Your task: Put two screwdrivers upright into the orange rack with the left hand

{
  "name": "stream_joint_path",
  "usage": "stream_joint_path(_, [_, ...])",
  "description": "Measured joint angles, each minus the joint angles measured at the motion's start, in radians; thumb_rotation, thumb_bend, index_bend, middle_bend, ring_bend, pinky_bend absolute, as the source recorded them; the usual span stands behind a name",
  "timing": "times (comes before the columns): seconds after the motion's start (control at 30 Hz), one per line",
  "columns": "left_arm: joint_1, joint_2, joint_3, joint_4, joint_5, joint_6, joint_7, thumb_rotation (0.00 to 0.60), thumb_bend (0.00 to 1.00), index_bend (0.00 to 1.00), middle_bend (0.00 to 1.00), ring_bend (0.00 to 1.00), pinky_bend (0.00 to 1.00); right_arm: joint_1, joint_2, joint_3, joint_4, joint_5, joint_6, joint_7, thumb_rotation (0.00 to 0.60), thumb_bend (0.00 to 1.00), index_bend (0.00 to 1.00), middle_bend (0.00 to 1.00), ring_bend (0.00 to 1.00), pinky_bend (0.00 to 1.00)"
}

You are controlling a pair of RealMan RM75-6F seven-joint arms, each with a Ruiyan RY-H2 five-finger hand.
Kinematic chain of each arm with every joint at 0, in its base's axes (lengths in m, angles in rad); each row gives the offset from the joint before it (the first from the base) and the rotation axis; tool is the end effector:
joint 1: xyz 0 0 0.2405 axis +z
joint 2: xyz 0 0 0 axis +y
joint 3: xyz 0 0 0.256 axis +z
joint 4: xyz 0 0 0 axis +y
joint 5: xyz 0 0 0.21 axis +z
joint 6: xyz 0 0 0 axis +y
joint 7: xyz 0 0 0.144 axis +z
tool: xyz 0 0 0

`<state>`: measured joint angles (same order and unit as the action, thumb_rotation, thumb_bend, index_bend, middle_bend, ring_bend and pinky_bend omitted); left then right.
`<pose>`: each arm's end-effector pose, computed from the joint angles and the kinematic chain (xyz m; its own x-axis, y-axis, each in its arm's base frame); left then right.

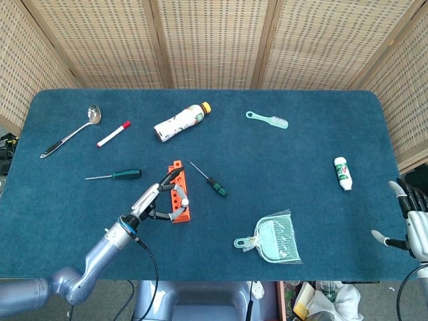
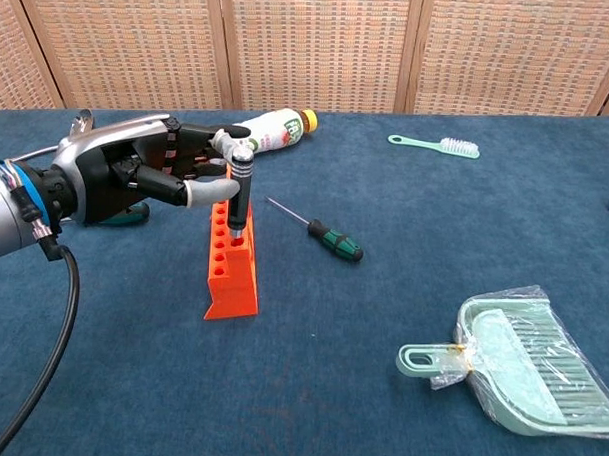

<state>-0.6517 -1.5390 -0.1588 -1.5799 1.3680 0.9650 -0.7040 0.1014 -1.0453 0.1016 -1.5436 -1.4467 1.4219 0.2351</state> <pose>-0.1296 0.3010 -0.0207 -0.4441 0.5816 0.6816 0.8025 -0.0802 0.5913 -0.3317 -0.1986 0.1947 0.2963 0.0145 0.9550 -0.9546 0.0367 0.2956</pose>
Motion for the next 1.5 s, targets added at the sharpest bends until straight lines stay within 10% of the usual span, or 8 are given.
stream_joint_path(0.73, [0.007,-0.027,0.006,0.027,0.010,0.009,0.044,0.600,0.47,0.65,0.00,0.00,0.00,0.001,0.001,0.000,0.000,0.002,-0.003,0.000,0.600,0.00,0.00,0.00,0.00,0.00])
stream_joint_path(1.1, [0.013,0.001,0.019,0.012,0.036,0.016,0.069,0.600,0.16,0.20,0.00,0.00,0.00,0.000,0.002,-0.001,-0.002,0.001,-0.001,0.001,0.600,0.00,0.00,0.00,0.00,0.00])
stream_joint_path(1.4, [0.026,0.058,0.029,-0.035,0.075,0.044,0.047,0.600,0.11,0.05,0.00,0.00,0.00,0.000,0.003,-0.001,-0.004,0.002,-0.002,0.000,0.600,0.00,0.00,0.00,0.00,0.00])
stream_joint_path(1.5, [0.031,0.095,0.030,-0.062,0.102,0.062,0.031,0.600,0.23,0.03,0.00,0.00,0.00,0.000,0.004,-0.001,-0.004,0.002,-0.003,0.002,0.600,0.00,0.00,0.00,0.00,0.00])
